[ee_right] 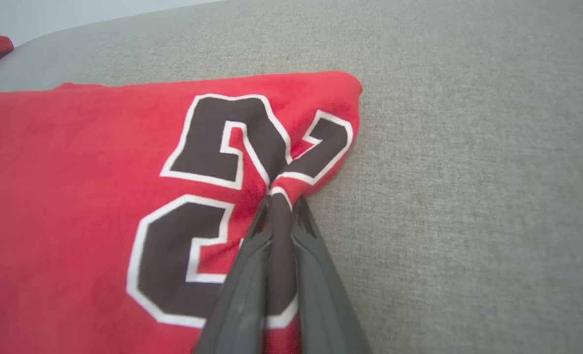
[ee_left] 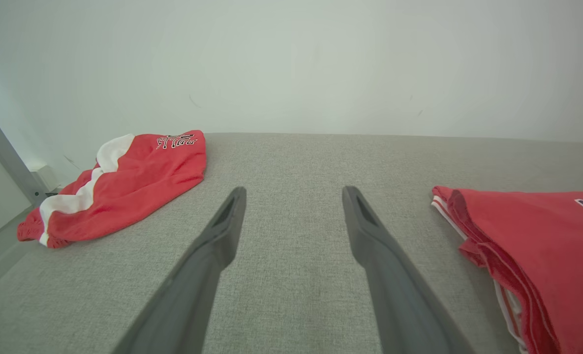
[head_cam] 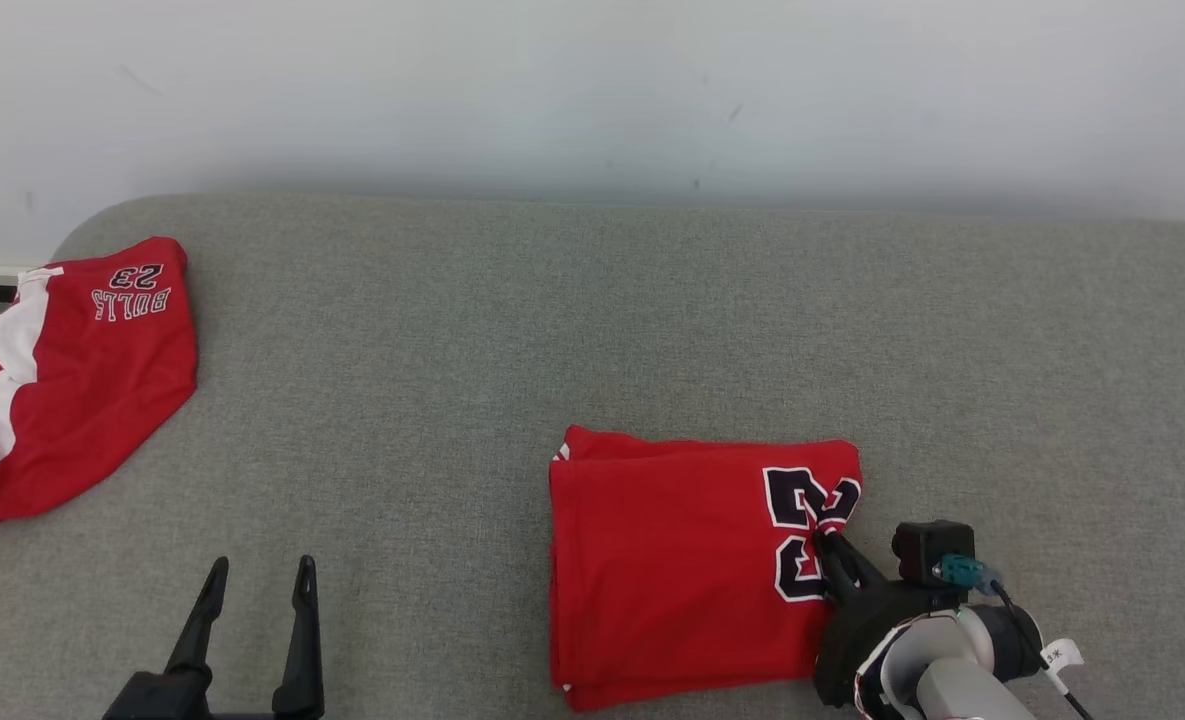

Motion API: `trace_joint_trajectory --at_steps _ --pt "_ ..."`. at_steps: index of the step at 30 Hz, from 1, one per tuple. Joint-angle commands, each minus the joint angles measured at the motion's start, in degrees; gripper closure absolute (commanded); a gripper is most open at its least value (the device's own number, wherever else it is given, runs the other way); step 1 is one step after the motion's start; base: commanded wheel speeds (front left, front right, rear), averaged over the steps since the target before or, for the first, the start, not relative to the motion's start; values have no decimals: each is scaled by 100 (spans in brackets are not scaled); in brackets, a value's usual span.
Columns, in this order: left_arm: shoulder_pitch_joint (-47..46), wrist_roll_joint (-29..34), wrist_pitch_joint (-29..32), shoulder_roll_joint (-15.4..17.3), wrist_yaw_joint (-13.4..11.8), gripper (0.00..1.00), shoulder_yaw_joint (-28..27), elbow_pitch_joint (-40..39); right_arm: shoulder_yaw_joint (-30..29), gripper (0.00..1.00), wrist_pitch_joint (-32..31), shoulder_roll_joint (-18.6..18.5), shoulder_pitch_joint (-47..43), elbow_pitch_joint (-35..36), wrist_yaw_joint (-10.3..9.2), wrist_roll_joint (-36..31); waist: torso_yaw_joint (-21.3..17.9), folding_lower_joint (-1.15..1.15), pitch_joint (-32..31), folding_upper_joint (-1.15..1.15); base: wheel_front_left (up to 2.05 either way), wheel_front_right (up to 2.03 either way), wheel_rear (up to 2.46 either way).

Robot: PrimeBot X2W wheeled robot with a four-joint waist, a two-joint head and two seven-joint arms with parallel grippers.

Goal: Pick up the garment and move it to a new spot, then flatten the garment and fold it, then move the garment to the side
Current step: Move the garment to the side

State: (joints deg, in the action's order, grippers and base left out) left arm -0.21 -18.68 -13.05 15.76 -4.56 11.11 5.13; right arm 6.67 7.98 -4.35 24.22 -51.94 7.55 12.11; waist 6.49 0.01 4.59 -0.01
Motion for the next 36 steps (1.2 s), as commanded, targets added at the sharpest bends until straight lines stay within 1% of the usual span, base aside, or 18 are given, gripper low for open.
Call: trace_joint_trajectory --at_steps 1,3,6,8,9,12,15,19,23,26,27,30,36 --pt "-56 19 -34 -24 -4 0 14 20 37 100 33 -40 77 -80 -14 46 10 -1 -11 1 0 0 0" --pt "-63 -14 -63 -90 -14 0 28 24 100 100 110 -104 293 -120 -14 62 17 -1 -4 1 0 0 0" --pt "-109 -9 -117 -137 41 0 63 0 163 100 165 -250 701 -154 -14 86 9 -1 94 1 0 0 0" --pt "-163 34 -136 -128 63 0 89 11 180 100 166 -354 972 -172 -14 149 13 -1 213 1 0 0 0" --pt "-258 63 -152 -136 105 0 123 16 197 100 121 -554 1266 -215 -14 164 36 -1 362 1 0 0 0" --pt "-429 72 -167 -128 131 0 133 -20 214 100 146 -878 1671 -242 -14 169 37 -1 610 1 0 0 0" --pt "-597 92 -176 -127 159 0 140 -81 215 100 140 -1234 2017 -272 -14 189 -47 -1 905 1 0 0 0" --pt "-775 156 -196 -70 192 0 107 -191 258 100 94 -1620 2451 -212 -14 204 -320 -1 1366 1 0 0 0" --pt "-981 213 -200 7 180 0 41 -420 316 100 38 -1979 2857 -107 -15 230 -670 -1 1866 1 0 0 0" --pt "-1162 267 -203 81 219 0 24 -625 340 100 -8 -2259 3161 27 -15 246 -910 -1 2224 1 0 0 0" --pt "-1162 267 -203 81 219 0 24 -625 340 100 -8 -2259 3161 27 -15 246 -910 -1 2224 1 0 0 0" --pt "-1342 347 -182 174 231 0 20 -837 316 100 -67 -2554 3389 138 -15 255 -1089 -1 2520 1 0 0 0" --pt "-1548 470 -47 389 168 0 -51 -1367 370 100 -270 -3083 3818 335 -15 238 -1324 -1 2962 1 0 0 0"
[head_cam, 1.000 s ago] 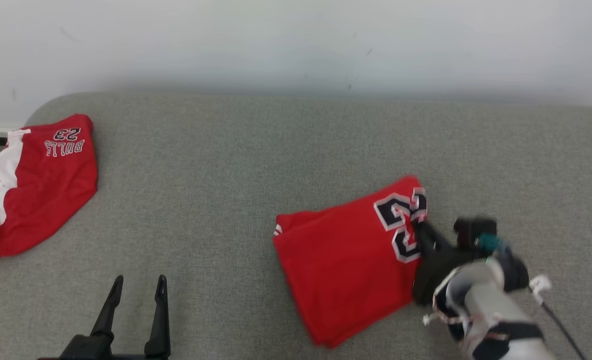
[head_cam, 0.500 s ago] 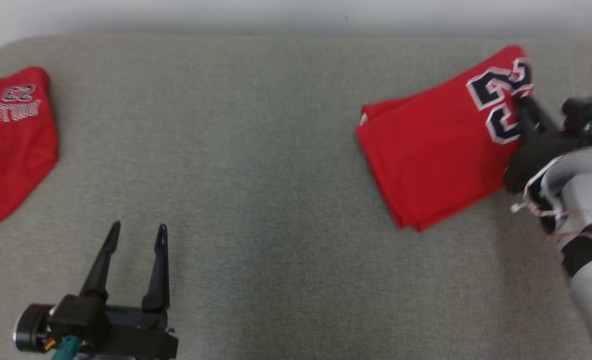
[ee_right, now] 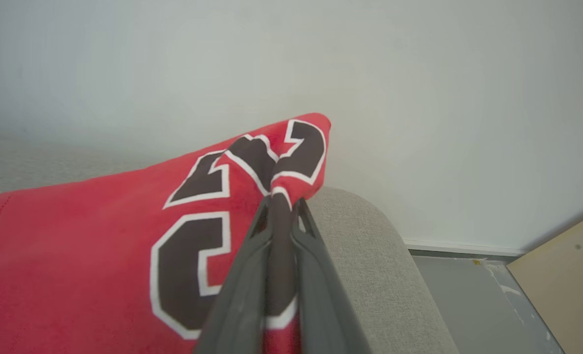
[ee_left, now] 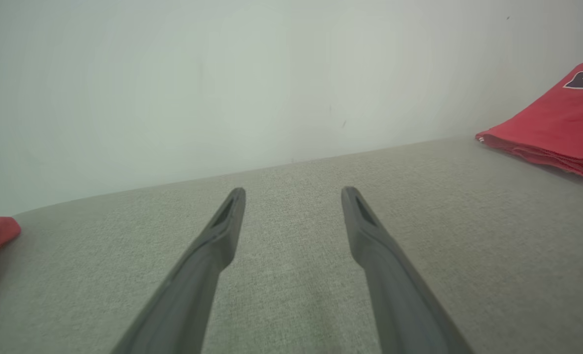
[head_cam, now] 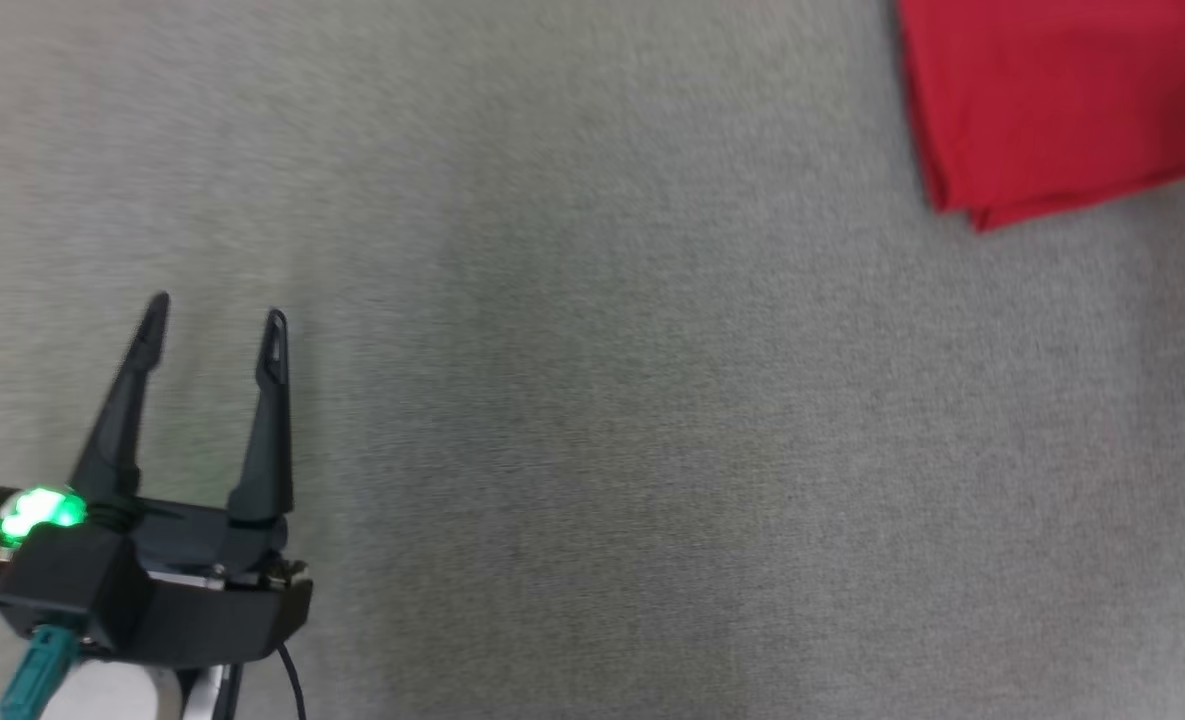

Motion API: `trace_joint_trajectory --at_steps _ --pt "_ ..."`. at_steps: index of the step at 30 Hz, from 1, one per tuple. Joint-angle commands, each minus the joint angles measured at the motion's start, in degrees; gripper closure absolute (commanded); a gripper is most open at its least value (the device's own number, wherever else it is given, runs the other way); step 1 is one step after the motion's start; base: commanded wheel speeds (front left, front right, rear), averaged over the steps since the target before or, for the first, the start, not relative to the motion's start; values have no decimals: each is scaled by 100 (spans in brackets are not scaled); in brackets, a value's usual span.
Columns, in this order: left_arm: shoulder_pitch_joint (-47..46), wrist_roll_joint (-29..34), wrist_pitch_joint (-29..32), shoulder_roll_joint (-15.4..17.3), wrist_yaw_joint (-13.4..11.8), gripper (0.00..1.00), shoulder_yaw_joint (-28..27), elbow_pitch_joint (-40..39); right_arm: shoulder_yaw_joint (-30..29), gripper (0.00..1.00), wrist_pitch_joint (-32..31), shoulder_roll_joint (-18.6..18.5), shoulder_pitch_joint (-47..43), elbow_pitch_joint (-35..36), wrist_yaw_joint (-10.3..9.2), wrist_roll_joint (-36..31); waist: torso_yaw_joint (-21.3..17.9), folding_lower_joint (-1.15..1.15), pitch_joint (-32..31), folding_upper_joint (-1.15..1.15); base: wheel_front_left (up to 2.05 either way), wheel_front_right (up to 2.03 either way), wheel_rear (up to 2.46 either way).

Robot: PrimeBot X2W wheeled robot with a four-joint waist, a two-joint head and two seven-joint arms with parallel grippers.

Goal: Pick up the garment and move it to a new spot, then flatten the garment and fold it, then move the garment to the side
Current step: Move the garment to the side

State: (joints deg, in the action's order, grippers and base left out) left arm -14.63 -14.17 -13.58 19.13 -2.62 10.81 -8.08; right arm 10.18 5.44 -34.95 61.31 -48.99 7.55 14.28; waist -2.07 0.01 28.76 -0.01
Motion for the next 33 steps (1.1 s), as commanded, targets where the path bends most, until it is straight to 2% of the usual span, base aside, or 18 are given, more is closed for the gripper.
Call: trace_joint_trajectory --at_steps 1,8,14,21,22,23,24,28,33 --pt "-128 56 45 85 -37 0 -33 -143 29 100 -52 -90 156 51 -15 31 -496 -1 601 1 0 0 0" --pt "-133 265 256 260 -173 0 -79 -923 95 100 -293 -595 576 84 -15 -43 -536 -1 869 1 0 0 0" --pt "-90 385 463 387 -296 0 -151 -1483 69 100 -479 -881 1027 55 -15 -214 -527 -1 1035 1 0 0 0" --pt "9 433 551 461 -374 0 -217 -1761 110 100 -529 -899 1359 -169 -15 -289 -539 -1 1165 1 0 0 0" --pt "11 433 545 458 -377 0 -207 -1757 112 96 -487 -907 1389 -201 -15 -328 -536 -1 1171 1 0 0 0" --pt "11 431 534 455 -380 0 -198 -1742 110 35 -436 -912 1409 -229 -15 -368 -533 -1 1171 1 0 0 0" --pt "11 427 519 445 -385 0 -187 -1725 126 0 -409 -921 1399 -275 -15 -420 -529 -1 1162 1 0 0 0" --pt "51 359 441 394 -399 0 -177 -1583 43 0 -160 -879 1394 -351 -15 -685 -519 -1 1013 1 0 0 0" --pt "214 232 305 317 -449 0 -196 -1276 -68 0 186 -595 1257 -183 -15 -800 -512 -1 559 1 0 0 0"
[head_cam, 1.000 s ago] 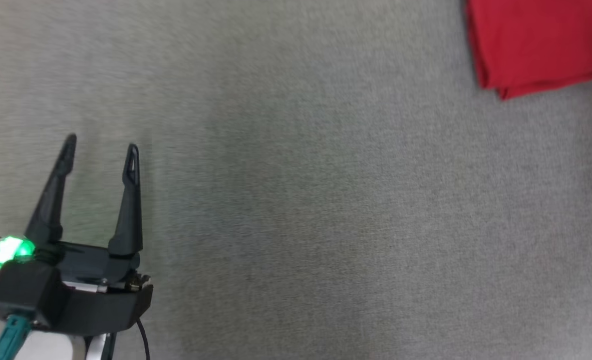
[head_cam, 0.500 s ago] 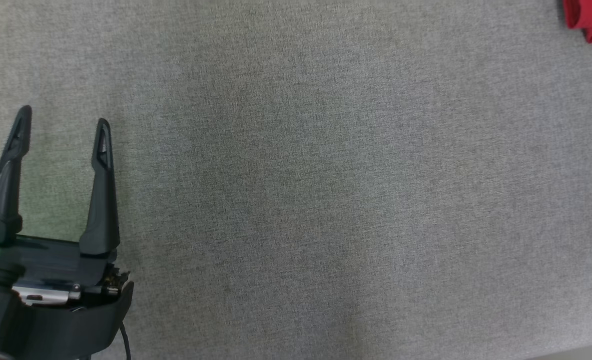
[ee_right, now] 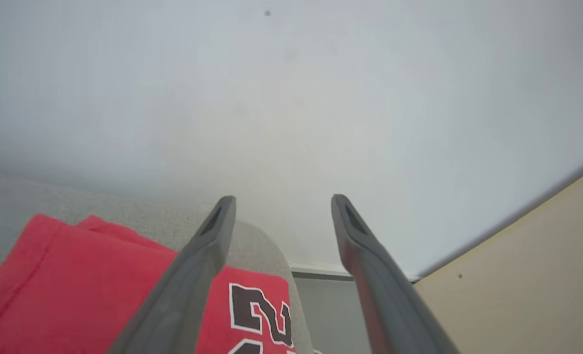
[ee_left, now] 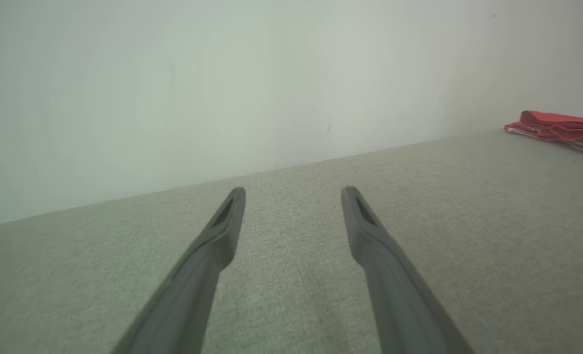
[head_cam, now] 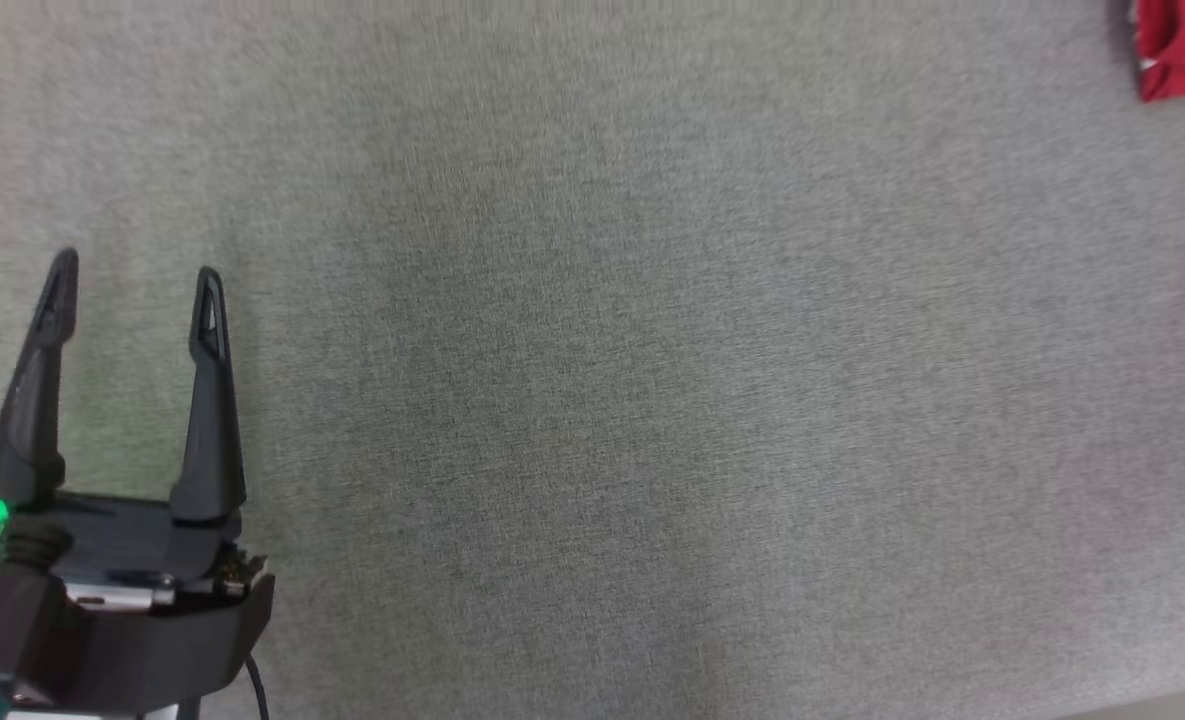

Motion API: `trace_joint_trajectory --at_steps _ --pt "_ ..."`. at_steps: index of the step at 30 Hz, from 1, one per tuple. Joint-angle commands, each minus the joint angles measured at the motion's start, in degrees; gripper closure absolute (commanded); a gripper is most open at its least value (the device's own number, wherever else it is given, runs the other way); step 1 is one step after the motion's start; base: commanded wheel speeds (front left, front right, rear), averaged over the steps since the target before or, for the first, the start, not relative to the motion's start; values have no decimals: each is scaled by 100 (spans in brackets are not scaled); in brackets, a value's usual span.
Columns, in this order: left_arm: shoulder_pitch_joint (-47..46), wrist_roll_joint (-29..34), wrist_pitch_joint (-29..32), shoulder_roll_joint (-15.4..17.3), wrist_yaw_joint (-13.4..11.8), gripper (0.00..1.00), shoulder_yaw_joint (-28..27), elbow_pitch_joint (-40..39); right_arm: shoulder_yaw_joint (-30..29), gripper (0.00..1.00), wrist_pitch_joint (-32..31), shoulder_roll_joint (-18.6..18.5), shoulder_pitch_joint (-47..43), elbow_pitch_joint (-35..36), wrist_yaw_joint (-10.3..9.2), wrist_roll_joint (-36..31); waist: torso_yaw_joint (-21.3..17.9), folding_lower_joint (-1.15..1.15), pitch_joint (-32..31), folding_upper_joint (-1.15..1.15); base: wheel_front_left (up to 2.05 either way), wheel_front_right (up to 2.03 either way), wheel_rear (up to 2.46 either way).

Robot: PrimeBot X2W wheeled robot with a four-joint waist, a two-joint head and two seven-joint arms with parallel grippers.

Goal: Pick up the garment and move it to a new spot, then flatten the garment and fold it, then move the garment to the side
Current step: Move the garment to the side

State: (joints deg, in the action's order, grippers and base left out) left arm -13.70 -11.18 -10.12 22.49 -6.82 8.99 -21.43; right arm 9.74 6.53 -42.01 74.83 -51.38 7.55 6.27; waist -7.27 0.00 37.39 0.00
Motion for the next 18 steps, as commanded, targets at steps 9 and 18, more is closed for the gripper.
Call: trace_joint_trajectory --at_steps 9,18 --pt "703 -368 -236 -190 -153 0 -160 789 -138 0 591 926 -875 773 -15 205 23 0 -1495 0 0 0 0" --pt "1360 -622 -374 -354 -239 0 -283 1250 -615 0 773 1916 -2679 1663 -15 353 41 0 -2572 0 0 0 0"
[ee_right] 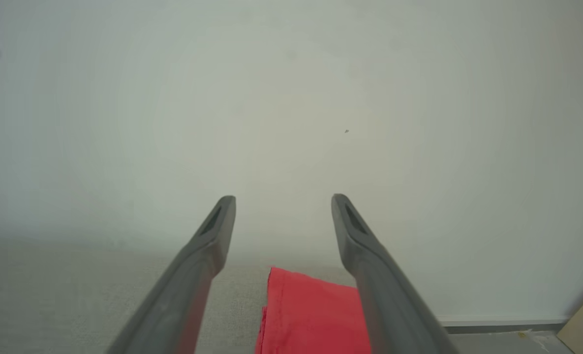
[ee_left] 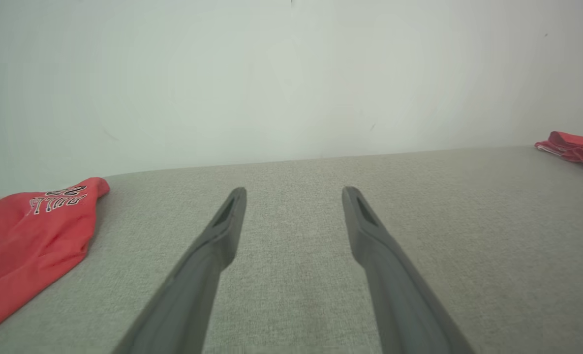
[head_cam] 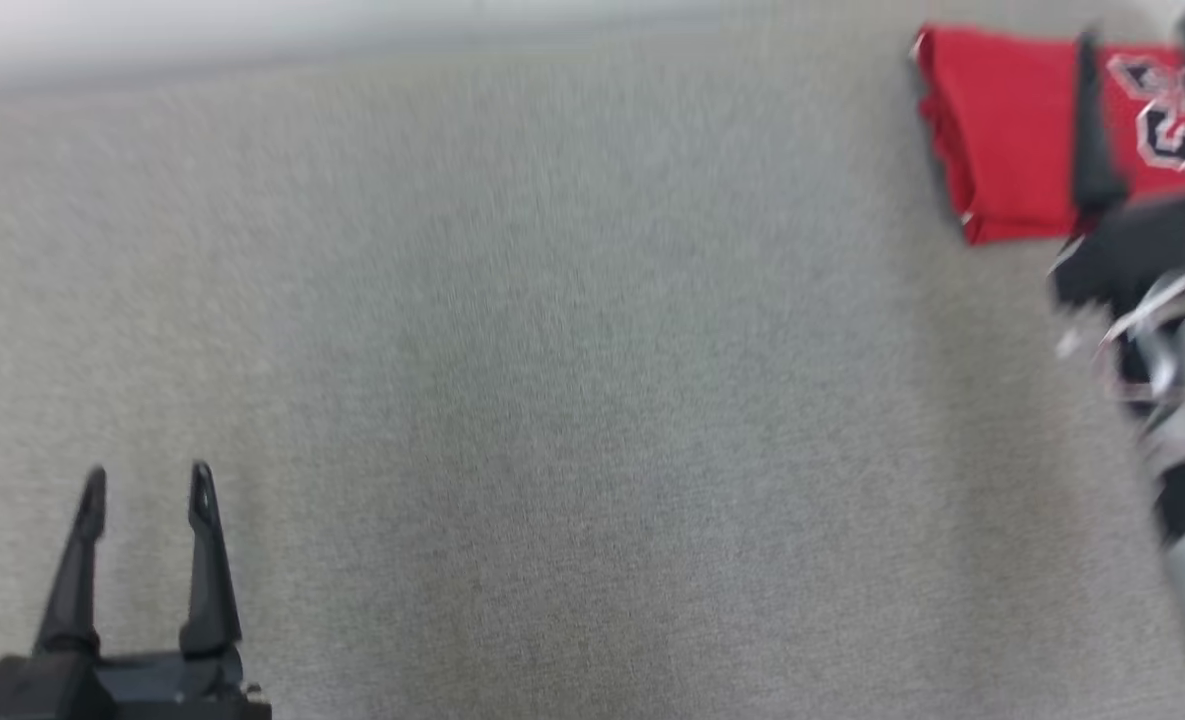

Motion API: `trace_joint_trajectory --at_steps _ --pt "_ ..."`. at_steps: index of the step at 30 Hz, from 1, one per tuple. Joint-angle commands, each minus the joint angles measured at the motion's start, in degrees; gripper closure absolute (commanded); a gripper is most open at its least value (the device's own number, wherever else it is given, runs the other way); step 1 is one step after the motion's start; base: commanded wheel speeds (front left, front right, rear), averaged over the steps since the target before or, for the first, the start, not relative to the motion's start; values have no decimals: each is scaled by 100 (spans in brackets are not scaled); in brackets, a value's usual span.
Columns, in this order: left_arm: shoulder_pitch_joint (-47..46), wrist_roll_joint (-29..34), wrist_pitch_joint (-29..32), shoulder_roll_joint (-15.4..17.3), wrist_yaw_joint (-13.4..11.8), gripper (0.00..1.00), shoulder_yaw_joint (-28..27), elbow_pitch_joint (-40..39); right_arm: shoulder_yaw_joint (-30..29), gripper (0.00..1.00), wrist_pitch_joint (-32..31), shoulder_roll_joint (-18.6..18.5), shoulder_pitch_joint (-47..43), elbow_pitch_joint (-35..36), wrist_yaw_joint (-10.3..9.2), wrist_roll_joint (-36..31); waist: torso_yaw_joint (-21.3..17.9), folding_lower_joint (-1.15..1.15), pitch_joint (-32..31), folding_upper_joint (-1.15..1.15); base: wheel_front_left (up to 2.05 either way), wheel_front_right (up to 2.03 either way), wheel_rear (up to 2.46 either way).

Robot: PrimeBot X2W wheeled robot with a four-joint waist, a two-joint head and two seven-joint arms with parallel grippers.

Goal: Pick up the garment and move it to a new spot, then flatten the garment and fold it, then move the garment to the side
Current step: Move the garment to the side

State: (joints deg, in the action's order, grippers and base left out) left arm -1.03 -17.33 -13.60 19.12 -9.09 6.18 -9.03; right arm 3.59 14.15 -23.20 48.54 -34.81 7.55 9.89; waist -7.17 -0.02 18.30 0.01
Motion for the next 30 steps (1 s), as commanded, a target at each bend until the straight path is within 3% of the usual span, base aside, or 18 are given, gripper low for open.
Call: trace_joint_trajectory --at_steps 1,15,23,30 --pt "147 -31 -39 -38 -3 0 12 64 -18 0 14 116 -250 93 -15 -8 47 2 -772 -1 0 0 0" --pt "469 -187 -9 -257 96 0 309 900 -506 0 -285 1334 -3285 1872 -15 -40 454 2 -1823 -1 0 0 0" --pt "495 -257 -30 -228 73 0 277 1136 -658 0 -247 1811 -4324 2306 -15 -103 647 2 -2004 -1 0 0 0" --pt "608 -272 -54 -157 32 0 195 1269 -604 0 -168 1983 -4813 2425 -15 -154 741 2 -2133 -1 0 0 0"
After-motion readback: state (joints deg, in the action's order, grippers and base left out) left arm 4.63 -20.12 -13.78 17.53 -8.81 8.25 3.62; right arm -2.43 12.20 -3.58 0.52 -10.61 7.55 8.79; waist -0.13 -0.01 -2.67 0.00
